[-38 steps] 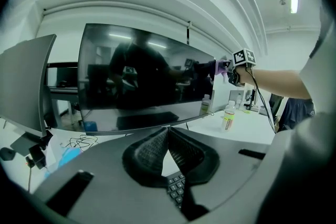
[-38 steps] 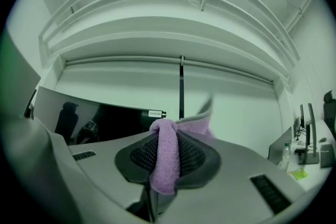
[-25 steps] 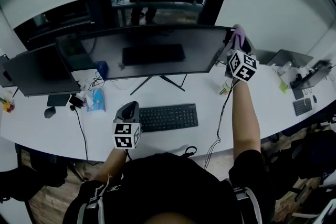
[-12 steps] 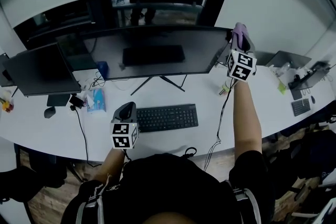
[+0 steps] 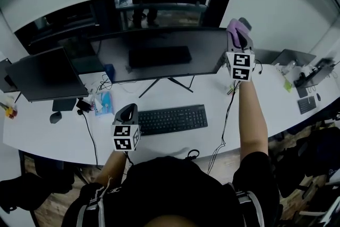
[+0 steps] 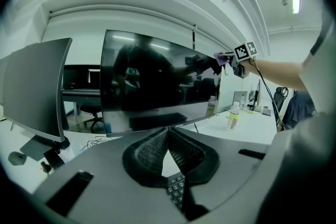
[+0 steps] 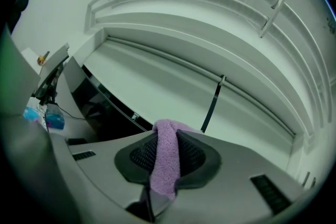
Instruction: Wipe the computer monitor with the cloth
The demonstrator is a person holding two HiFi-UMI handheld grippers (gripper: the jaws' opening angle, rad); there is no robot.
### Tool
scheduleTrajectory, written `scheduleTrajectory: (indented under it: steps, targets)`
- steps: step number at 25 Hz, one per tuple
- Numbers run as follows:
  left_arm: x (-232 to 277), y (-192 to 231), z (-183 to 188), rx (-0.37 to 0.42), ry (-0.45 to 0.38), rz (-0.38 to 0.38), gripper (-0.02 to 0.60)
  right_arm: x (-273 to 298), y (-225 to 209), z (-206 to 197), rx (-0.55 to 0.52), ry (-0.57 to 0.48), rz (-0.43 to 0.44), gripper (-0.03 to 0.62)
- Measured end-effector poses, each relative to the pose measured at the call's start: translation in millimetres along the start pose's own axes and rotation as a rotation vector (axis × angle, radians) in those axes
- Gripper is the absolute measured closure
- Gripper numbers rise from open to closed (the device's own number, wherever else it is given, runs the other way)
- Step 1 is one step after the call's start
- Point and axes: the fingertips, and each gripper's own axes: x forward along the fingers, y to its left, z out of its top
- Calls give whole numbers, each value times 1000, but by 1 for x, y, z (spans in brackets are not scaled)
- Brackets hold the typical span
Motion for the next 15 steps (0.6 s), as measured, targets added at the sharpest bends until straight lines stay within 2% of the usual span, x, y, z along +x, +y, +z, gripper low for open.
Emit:
scheduleTrajectory:
  steps: [5,11,15]
  targets:
    - [-11,26,1,3,-2,4,568,7,18,9,95,6,10,508]
    - [-27,59,-3,-5,12,24,568,19,25,22,318,25,72,508]
    - [-33,76,-4,-8,11,30,568,25,34,29,406,57,105,508]
